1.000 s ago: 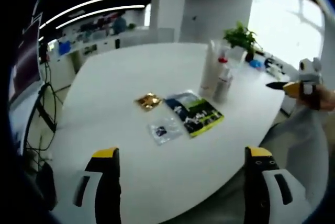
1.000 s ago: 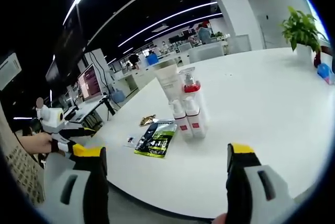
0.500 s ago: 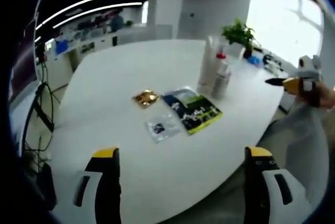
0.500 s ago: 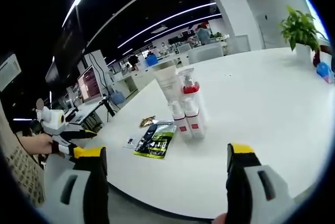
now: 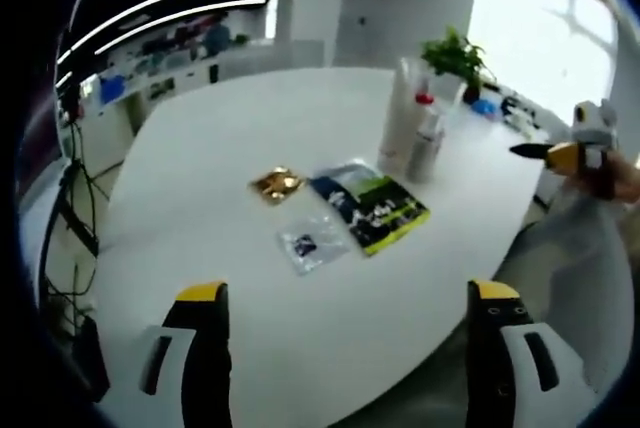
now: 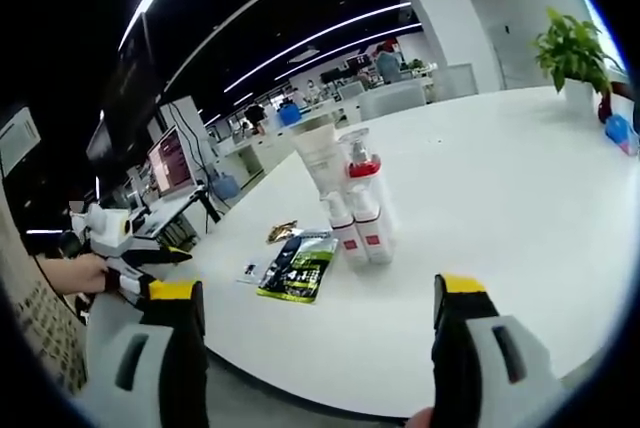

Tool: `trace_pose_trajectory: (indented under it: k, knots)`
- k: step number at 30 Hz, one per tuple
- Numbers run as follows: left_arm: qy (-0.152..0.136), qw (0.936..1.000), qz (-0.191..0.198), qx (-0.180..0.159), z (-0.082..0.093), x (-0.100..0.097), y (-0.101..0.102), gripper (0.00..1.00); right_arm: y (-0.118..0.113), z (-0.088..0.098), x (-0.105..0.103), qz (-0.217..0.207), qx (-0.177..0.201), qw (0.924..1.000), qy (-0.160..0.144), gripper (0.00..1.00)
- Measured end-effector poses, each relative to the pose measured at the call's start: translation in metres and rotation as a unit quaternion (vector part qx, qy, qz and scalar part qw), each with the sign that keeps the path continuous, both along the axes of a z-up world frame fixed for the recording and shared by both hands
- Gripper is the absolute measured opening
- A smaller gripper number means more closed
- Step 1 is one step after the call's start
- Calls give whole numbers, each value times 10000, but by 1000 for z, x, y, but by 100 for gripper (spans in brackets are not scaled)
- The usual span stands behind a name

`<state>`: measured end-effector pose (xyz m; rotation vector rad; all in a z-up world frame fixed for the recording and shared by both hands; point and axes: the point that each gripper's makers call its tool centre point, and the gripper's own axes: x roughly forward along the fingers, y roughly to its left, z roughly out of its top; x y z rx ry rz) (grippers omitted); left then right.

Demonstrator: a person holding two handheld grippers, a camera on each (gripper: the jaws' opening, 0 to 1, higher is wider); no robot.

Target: Arrange the skincare products in the storage area until every visible bottle or jar stands upright without overlapping.

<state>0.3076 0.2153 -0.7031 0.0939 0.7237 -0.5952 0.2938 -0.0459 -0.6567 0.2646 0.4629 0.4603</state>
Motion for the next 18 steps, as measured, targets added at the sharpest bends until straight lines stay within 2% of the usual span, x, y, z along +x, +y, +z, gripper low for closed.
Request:
trace_pose_trajectory:
  k: [7, 18]
  knots:
    - [73, 9998, -141, 116, -5, 11, 1, 97, -2, 0, 1, -70, 31, 10000, 20, 95]
    - [55, 9979, -543, 360, -9, 47, -7, 96, -8, -1, 3, -228, 94, 9997, 55, 95]
